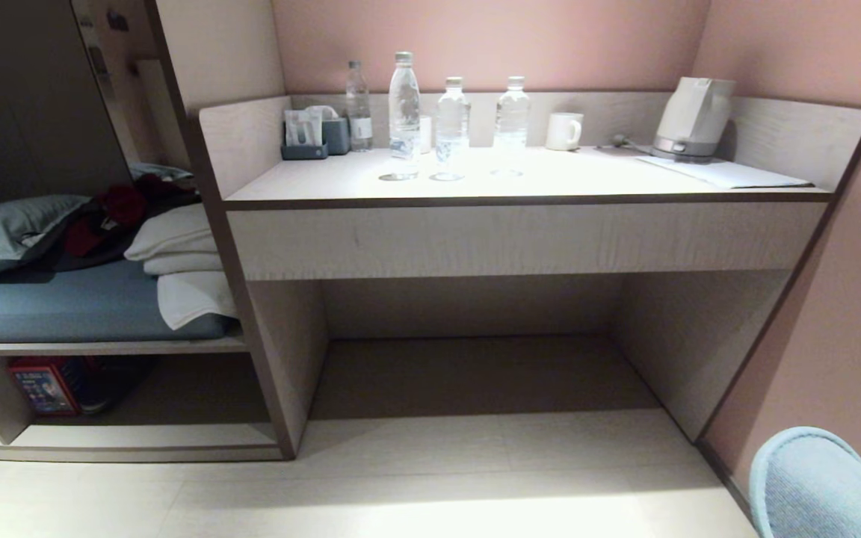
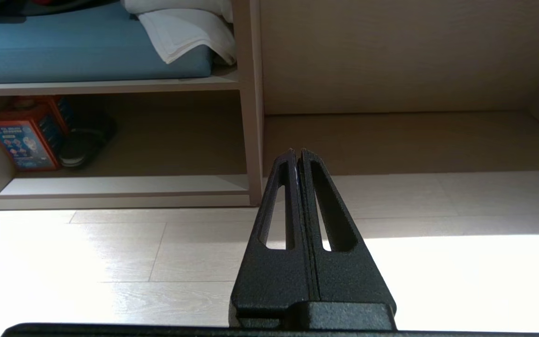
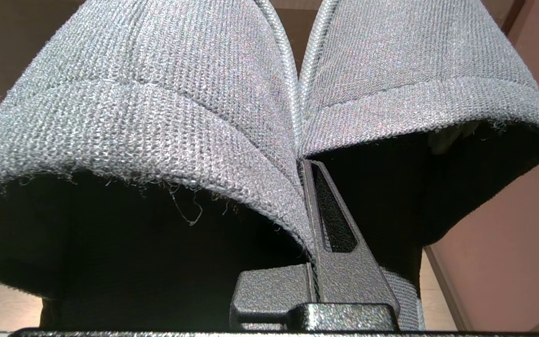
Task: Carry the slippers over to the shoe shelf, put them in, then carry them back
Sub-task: Place the slippers into the shoe cabinet
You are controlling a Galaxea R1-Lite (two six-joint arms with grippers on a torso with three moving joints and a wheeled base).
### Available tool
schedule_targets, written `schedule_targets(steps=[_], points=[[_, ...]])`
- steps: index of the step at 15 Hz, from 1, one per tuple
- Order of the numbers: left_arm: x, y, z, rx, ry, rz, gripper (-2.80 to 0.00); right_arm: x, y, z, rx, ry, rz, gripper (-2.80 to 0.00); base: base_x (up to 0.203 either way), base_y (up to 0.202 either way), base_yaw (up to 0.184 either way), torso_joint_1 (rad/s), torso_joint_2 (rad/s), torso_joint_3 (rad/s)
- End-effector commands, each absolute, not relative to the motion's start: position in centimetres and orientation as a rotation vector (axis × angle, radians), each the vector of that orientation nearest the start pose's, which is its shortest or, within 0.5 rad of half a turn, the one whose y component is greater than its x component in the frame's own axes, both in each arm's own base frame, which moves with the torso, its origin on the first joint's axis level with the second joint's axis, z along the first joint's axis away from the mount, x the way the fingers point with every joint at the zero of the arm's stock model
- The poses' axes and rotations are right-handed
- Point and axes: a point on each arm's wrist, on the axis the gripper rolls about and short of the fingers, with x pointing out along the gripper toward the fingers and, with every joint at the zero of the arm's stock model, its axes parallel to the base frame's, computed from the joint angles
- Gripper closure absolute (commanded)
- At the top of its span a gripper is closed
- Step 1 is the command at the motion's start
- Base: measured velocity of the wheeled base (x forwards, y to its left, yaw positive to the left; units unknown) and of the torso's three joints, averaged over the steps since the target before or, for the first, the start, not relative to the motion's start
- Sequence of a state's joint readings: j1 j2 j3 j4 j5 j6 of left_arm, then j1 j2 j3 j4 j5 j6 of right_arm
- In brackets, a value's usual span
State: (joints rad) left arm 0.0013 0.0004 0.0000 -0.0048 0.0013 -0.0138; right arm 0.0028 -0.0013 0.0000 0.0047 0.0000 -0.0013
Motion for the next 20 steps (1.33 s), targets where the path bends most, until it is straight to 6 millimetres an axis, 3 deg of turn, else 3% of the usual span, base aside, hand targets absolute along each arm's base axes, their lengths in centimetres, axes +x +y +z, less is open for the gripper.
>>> schedule_targets(steps=[1, 20], points=[[-2.28, 0.00, 7.60, -0.015, -0.005, 0.003, 0.00, -2.28, -0.01, 7.50, -0.002, 0.005, 0.003, 0.00, 0.000, 0.000, 0.000, 0.000, 0.00, 0.000], [-2.27, 0.00, 7.61, -0.015, -0.004, 0.003, 0.00, -2.28, -0.01, 7.50, -0.002, 0.005, 0.003, 0.00, 0.001, 0.184, -0.002, 0.003, 0.00, 0.003]])
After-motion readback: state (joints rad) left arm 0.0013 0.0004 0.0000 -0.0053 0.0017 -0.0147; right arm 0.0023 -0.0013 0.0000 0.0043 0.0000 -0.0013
